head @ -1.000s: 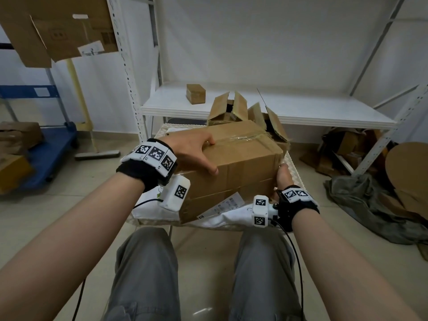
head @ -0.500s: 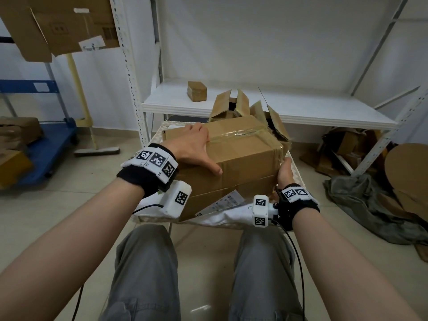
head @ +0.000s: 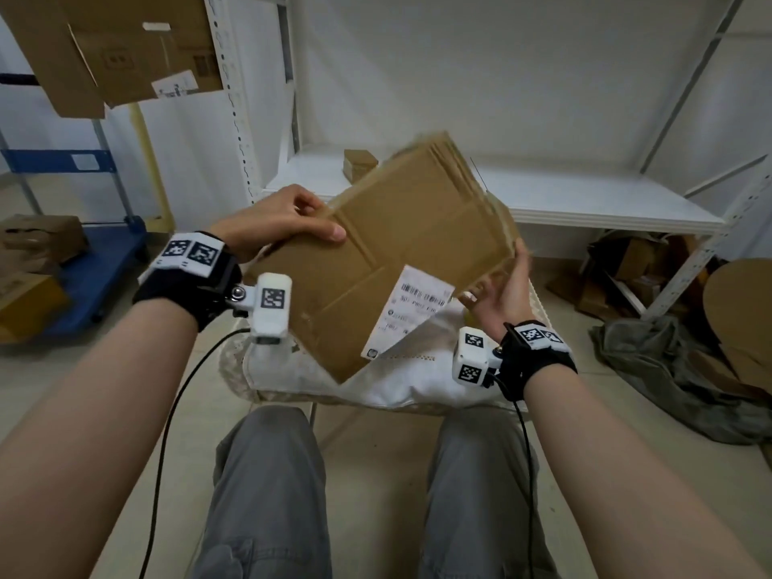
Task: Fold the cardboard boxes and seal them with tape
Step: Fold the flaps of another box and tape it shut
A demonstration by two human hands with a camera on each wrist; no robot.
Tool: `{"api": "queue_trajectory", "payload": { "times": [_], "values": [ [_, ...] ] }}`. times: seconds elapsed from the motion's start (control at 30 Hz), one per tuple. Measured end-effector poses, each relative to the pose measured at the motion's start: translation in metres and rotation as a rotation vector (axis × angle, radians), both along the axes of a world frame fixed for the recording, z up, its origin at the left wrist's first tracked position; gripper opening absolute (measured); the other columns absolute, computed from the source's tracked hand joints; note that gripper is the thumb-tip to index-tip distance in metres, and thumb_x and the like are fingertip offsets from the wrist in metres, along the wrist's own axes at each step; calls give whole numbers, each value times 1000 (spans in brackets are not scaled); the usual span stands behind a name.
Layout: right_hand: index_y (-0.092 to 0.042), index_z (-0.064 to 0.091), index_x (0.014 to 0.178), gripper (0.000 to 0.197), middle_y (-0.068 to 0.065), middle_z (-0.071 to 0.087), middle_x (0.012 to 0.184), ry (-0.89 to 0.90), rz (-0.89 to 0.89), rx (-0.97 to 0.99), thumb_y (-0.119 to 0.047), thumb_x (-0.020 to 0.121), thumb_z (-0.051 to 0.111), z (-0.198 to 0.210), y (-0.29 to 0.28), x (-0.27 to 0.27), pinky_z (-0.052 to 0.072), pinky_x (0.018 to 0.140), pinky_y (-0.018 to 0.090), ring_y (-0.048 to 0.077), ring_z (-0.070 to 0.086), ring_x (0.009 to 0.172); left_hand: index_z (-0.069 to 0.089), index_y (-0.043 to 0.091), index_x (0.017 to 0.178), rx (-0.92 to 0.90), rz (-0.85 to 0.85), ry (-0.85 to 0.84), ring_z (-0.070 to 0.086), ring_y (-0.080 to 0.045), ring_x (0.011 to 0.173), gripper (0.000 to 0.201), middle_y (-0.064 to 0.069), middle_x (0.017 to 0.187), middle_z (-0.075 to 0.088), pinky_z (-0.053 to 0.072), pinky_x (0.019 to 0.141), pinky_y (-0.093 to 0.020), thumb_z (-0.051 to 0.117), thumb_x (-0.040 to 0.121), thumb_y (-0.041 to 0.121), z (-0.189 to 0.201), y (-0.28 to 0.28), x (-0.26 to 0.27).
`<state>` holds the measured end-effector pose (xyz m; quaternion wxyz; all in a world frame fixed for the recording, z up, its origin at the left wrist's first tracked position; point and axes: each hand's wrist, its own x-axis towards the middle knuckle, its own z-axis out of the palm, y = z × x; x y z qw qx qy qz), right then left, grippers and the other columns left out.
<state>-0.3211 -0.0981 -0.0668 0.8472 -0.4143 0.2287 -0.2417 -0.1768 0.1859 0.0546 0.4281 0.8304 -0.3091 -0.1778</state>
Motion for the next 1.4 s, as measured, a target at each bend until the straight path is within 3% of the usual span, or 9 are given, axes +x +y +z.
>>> {"api": "queue_trajectory", "payload": {
  "times": [0.1,0.17,0.27,0.4,0.57,0.77,0.93,1.27,1.4],
  "values": [
    [-19,67,79,60,0,58,68,-86,137,-71,-73,92,45,10,11,6,57,80,42,14,58,61,61,23,103,-151,11,137,67,-21,99,52,-7,115,65,54,93,-42,83,63,48,4,8,-2],
    [-8,67,114,74,18,66,106,-138,241,-73,-75,91,47,18,26,9,56,91,58,28,66,95,64,19,107,-189,22,187,70,-25,100,65,-13,119,68,56,92,-45,86,58,57,0,9,-1],
    [-10,58,139,89,3,57,128,-144,287,-70,-74,77,63,28,39,9,18,120,65,31,55,116,72,17,106,-228,14,264,71,-29,103,81,-13,114,72,54,96,-50,88,43,65,-8,8,-1],
    [-20,79,105,53,6,74,117,-249,377,-100,-60,84,52,43,43,8,51,101,46,24,69,112,72,18,111,-253,29,402,70,-27,104,75,-12,118,72,53,97,-48,89,49,57,-16,7,-4],
    [-8,54,138,71,18,59,137,-195,343,-49,-52,82,58,51,42,12,46,104,48,35,57,123,71,16,114,-245,31,355,66,-34,114,83,-13,118,71,50,101,-54,86,50,66,-21,5,-1],
    [-12,62,130,90,7,73,101,-158,405,-65,-82,91,24,56,59,12,57,79,32,18,69,85,65,22,123,-286,40,406,66,-29,115,93,-9,120,71,51,100,-54,86,46,70,-28,-2,-1],
    [-10,63,134,97,10,69,109,-167,420,-11,-87,86,28,53,63,17,52,89,36,21,65,90,64,20,127,-292,74,511,67,-31,113,87,-13,123,69,50,101,-54,86,53,61,-29,1,0],
    [-16,68,115,91,0,61,82,-226,370,-27,-85,89,15,68,69,18,46,53,21,10,55,60,63,17,131,-418,70,676,68,-32,111,77,-13,123,69,53,92,-51,84,66,53,-34,-2,0],
    [-14,54,145,96,13,57,136,-174,504,-33,-86,85,30,62,67,21,46,109,48,28,59,118,67,16,123,-473,119,700,72,-28,97,55,-11,115,73,58,81,-46,74,79,49,-32,2,1]
  ]
}}
